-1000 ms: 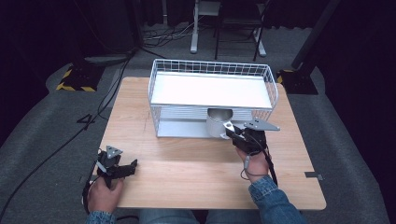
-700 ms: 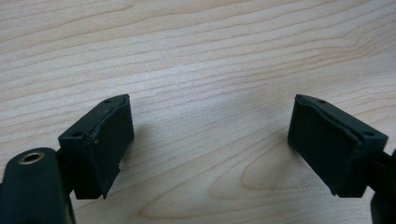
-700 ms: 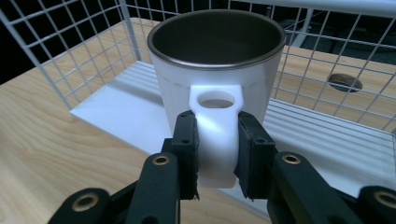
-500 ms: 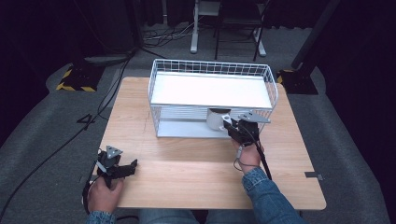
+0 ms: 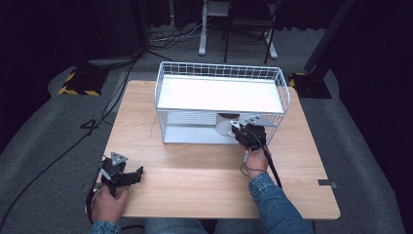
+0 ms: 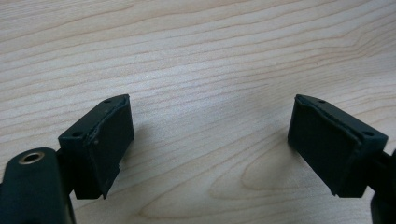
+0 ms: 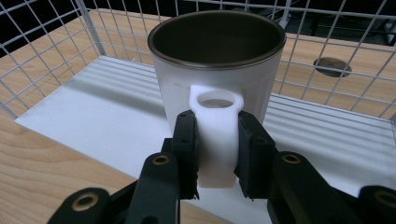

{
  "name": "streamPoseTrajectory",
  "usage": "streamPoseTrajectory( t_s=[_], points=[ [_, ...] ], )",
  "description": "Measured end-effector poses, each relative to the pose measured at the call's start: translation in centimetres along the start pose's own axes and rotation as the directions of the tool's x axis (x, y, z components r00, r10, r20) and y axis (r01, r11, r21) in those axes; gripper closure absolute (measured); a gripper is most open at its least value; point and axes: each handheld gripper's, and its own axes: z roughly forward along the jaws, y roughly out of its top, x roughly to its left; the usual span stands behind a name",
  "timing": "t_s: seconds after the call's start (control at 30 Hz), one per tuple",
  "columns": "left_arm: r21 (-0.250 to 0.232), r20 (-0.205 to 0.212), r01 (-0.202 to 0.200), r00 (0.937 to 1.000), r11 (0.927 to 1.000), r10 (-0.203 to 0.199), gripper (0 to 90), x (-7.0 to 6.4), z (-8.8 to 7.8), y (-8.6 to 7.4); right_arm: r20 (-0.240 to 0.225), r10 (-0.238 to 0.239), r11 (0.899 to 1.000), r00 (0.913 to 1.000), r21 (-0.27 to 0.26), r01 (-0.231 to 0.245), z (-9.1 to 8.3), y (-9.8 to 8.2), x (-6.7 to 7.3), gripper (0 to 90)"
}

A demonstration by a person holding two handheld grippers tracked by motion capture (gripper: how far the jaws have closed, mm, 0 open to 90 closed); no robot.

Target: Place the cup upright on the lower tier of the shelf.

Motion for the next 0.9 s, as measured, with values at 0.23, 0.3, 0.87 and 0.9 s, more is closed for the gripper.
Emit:
streamPoseTrajectory(
  t_s=[0.23,0.3,0.87,0.9],
  points=[
    [0.0,0.0,0.0,1.0,1.0,0.0,14.7,0.0,0.0,0.0,0.0,-0.018,1.0,0.9998,0.002,0.018,0.25,-0.13,0.26,71.8],
    [0.0,0.0,0.0,1.0,1.0,0.0,14.7,0.0,0.0,0.0,-0.005,-0.027,1.0,0.9996,0.008,0.027,0.28,-0.2,0.28,71.7],
    [0.0,0.0,0.0,1.0,1.0,0.0,14.7,0.0,0.0,0.0,-0.078,-0.019,0.999,0.9968,0.031,0.022,-0.18,-0.24,0.01,49.4],
    [0.0,0.0,0.0,1.0,1.0,0.0,14.7,0.0,0.0,0.0,-0.086,-0.025,0.999,0.996,0.02,0.026,-0.57,-0.13,-0.08,49.3]
  ],
)
